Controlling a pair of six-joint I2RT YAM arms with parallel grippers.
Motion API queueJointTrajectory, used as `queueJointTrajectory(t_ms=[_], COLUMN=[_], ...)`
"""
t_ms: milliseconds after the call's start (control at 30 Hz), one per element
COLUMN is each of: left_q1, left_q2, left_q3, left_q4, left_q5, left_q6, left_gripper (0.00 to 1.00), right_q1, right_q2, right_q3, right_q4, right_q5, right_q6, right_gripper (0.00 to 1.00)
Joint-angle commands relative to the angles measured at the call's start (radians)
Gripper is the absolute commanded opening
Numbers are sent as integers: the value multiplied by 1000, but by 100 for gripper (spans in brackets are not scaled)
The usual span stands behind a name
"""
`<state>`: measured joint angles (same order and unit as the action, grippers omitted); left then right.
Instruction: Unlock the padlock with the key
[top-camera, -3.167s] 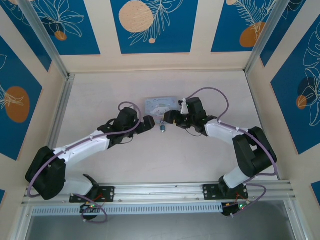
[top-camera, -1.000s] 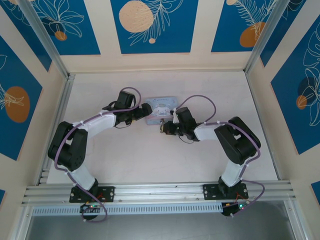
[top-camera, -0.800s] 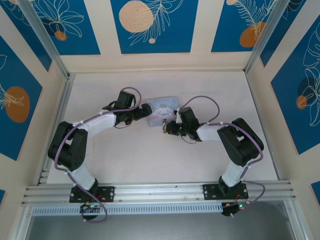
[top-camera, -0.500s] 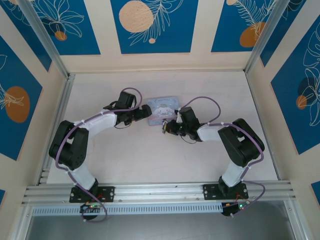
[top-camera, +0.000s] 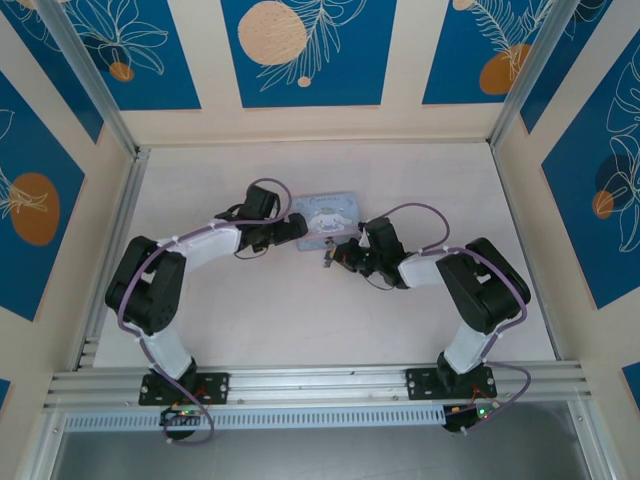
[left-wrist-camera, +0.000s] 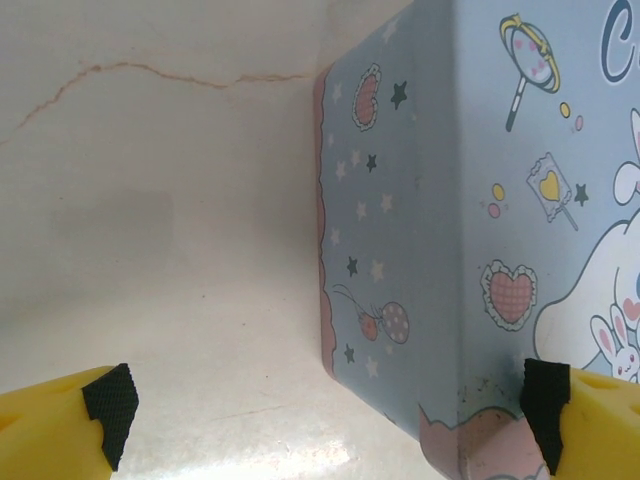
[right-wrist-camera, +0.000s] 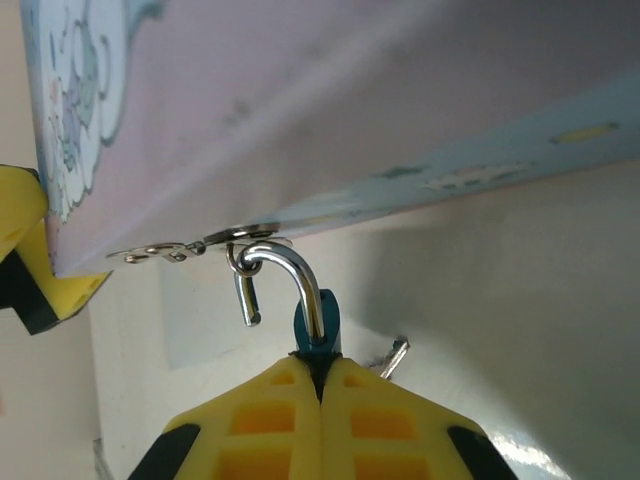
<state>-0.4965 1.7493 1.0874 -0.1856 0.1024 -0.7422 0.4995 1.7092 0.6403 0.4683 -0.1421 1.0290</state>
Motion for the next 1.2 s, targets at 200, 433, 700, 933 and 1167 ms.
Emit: queueJointTrajectory(t_ms=[200, 433, 700, 933, 1167], left_q1=[-37, -45, -45, -45, -44], left_q2=[20, 24, 36, 37, 33], left_q3=[-55, -65, -55, -56, -63], left_q4=[28, 41, 43, 40, 42], left_q5=[-1, -1, 8, 11, 14], left_q6=[-60, -78, -81, -75, -73], left_gripper=[100, 100, 100, 100, 100], right_q1=[-3, 16, 68, 110, 122], right_q2=[33, 31, -6, 30, 79], right_q3=[-62, -55, -87, -73, -38], right_q4=[132, 137, 127, 154, 171], right_q5=[53, 106, 148, 200, 265], right_q6=[242, 279, 233, 234, 253], right_gripper=[0, 0, 27, 30, 33])
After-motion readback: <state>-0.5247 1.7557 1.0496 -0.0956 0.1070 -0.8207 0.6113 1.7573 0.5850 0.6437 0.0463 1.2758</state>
